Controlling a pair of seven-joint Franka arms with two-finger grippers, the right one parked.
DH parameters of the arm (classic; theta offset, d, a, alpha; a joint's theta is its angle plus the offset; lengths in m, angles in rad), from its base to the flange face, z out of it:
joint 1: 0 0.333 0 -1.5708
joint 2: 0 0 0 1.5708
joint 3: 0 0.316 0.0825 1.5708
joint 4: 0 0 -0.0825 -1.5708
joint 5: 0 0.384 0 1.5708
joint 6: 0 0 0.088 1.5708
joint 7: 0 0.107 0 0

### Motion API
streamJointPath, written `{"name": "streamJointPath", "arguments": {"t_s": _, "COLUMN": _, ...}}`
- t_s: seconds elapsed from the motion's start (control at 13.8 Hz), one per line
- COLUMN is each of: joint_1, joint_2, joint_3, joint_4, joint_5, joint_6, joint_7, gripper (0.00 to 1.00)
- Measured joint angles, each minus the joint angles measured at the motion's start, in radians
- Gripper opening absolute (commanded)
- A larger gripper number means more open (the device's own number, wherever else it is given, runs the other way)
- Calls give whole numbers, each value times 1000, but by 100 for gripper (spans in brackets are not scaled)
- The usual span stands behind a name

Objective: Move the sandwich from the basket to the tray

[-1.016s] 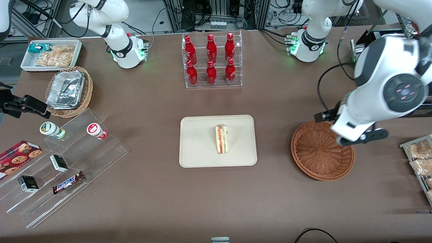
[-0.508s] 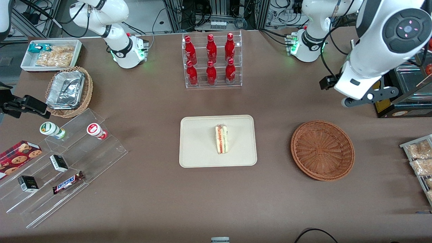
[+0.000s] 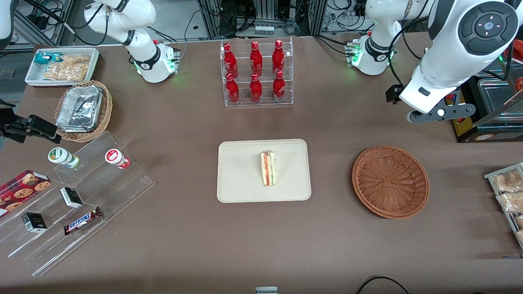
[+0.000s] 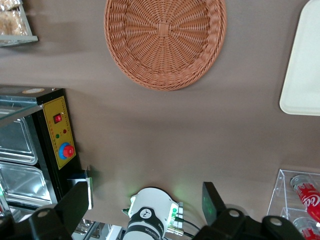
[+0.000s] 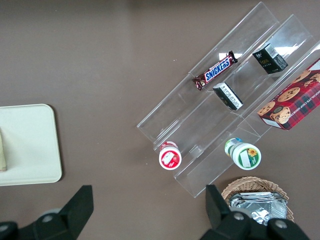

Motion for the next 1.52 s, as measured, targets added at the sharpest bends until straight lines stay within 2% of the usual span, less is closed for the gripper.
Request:
{"name": "streamJointPath", "arguments": {"t_s": 0.15, "joint_1": -11, "joint_2": -2, "joint_3": 22, "joint_4": 1, "joint_5": -1, "joint_6": 1, "joint_7": 36, "gripper": 100}}
{"name": "streamJointPath", "arguments": {"t_s": 0.36, "joint_1": -138, "joint_2": -5, "joint_3": 190, "joint_4": 23, "joint_5": -28, "joint_6": 2, "joint_7": 72, "gripper": 100}}
{"name": "streamJointPath", "arguments": {"t_s": 0.51, "joint_1": -166, "joint_2": -8, "joint_3": 242, "joint_4": 53, "joint_5": -50, "joint_6": -1, "joint_7": 85, "gripper": 100}}
{"name": "streamJointPath", "arguments": {"t_s": 0.87, "joint_1": -170, "joint_2": -13, "joint_3": 248, "joint_4": 87, "joint_5": -57, "joint_6": -23, "joint_7": 113, "gripper": 100}}
{"name": "streamJointPath", "arguments": {"t_s": 1.52, "joint_1": -170, "joint_2": -11, "joint_3": 279, "joint_4": 92, "joint_5": -138, "joint_6": -20, "joint_7": 146, "gripper": 100}}
